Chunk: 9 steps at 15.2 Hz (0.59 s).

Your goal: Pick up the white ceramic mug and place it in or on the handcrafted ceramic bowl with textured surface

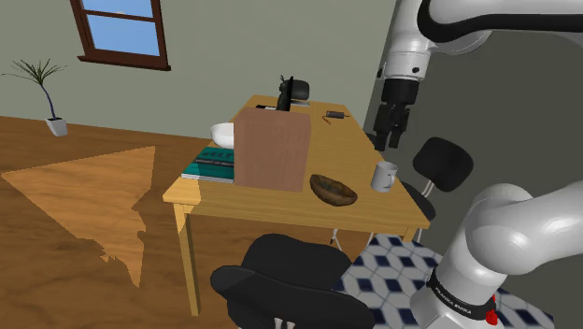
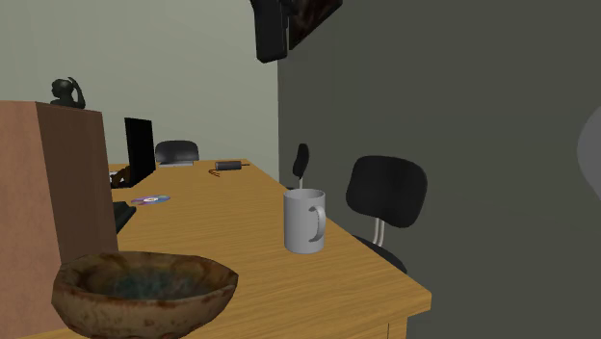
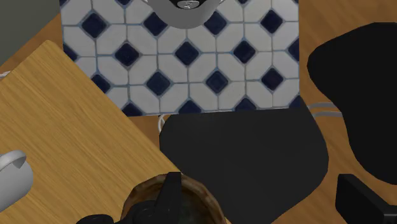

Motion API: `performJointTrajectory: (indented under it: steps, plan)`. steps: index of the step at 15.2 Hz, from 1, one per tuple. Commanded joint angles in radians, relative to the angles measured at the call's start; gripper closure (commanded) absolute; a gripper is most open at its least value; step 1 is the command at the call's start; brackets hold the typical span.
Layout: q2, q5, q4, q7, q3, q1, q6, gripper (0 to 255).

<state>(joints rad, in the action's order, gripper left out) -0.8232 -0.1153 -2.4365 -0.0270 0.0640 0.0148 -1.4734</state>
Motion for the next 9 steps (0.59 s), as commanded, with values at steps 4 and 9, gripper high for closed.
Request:
performJointTrajectory:
  steps: [4, 9]
  plan:
    - [0.014, 0.06, -0.036, -0.069, 0.053, 0.024, -0.05, 0]
    - [0.066, 0.156, -0.074, -0.181, 0.144, 0.063, -0.146, 0]
